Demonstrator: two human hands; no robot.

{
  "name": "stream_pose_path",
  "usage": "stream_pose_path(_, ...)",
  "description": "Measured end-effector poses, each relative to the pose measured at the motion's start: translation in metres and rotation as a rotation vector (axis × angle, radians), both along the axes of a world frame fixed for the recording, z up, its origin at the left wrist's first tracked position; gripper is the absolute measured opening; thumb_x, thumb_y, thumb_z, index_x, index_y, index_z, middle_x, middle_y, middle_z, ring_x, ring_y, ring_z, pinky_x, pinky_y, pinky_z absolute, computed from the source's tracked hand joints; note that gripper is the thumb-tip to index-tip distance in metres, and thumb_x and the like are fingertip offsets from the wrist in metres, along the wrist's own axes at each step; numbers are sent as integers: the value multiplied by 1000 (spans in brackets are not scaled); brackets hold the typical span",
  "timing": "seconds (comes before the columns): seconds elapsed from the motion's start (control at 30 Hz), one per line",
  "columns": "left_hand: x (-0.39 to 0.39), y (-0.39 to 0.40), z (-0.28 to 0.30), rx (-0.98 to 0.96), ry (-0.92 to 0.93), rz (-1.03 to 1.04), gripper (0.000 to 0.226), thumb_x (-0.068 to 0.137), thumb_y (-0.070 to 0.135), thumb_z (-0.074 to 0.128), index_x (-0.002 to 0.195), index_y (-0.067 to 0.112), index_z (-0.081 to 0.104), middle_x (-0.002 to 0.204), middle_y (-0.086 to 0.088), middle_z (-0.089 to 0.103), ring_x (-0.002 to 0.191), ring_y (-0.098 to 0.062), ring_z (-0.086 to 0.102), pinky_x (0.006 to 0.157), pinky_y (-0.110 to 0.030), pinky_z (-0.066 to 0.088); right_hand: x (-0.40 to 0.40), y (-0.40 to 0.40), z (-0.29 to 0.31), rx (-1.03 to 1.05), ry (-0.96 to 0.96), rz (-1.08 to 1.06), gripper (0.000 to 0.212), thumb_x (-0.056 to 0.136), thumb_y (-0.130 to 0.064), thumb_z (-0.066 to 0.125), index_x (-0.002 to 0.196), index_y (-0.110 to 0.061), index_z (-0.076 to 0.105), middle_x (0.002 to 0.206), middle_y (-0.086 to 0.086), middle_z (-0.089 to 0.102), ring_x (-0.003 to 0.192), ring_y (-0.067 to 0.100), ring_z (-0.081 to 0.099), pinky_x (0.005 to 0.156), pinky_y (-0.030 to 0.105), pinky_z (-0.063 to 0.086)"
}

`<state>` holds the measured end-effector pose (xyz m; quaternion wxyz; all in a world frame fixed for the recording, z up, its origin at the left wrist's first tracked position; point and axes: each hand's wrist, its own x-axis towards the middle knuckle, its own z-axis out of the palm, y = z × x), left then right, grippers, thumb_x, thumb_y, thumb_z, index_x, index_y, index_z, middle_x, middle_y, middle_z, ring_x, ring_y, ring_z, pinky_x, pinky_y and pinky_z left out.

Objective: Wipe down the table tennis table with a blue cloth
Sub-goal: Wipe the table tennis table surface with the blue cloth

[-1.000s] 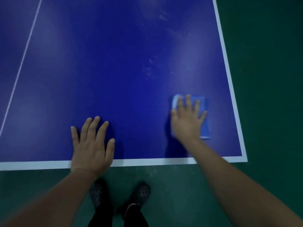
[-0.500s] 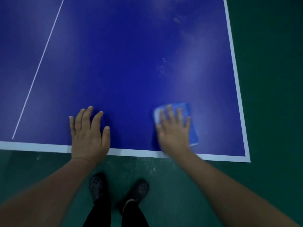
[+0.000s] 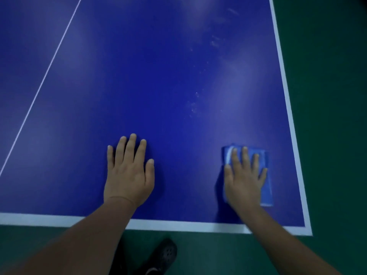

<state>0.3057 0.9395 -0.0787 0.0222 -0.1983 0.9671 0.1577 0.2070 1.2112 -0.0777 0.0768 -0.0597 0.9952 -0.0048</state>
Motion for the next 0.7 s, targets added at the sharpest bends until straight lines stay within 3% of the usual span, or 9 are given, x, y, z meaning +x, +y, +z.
stream_pose_path(0.1,0,0,2,43,63,21,67,99,47,19,155,11,25,165,-11,11,153,-24,0,123,-46,-3,15,-72,-2,-25,48,271,57,98,-48,30,149,-28,45,160,3,36,148,37,28,113,68,21)
stream_pose_path(0.23,0,1,2,90,110,76,71,99,47,21,156,6,12,166,-11,0,153,-22,-5,123,-40,-5,-8,-165,-8,-134,31,509,55,102,-49,25,154,-33,30,165,-2,21,153,33,9,118,66,6)
stream_pose_path(0.37,-2,0,1,81,89,68,69,99,45,23,155,6,18,165,-13,6,153,-24,0,123,-42,-3,-69,-195,-9,-131,4,546,58,101,-48,17,156,-34,26,166,-3,19,153,32,7,118,65,2)
stream_pose_path(0.47,-4,0,-1,44,37,3,64,99,43,24,155,14,24,165,-11,13,153,-27,5,122,-49,1,-147,-139,-12,-26,41,333,60,98,-40,22,157,-31,24,166,0,18,152,37,13,114,70,9)
stream_pose_path(0.57,-5,0,-1,-5,-19,-46,60,100,43,23,153,17,31,163,-11,20,152,-30,10,121,-52,4,-224,-50,-5,-36,25,-68,56,102,-39,23,158,-33,17,167,-1,12,152,36,9,115,71,8)
stream_pose_path(0.7,-6,1,1,-14,-67,-50,60,98,44,24,152,18,31,162,-11,22,152,-32,11,121,-54,5,-241,-19,8,-140,23,-404,55,104,-46,20,158,-35,16,168,-5,9,154,31,3,117,67,4)
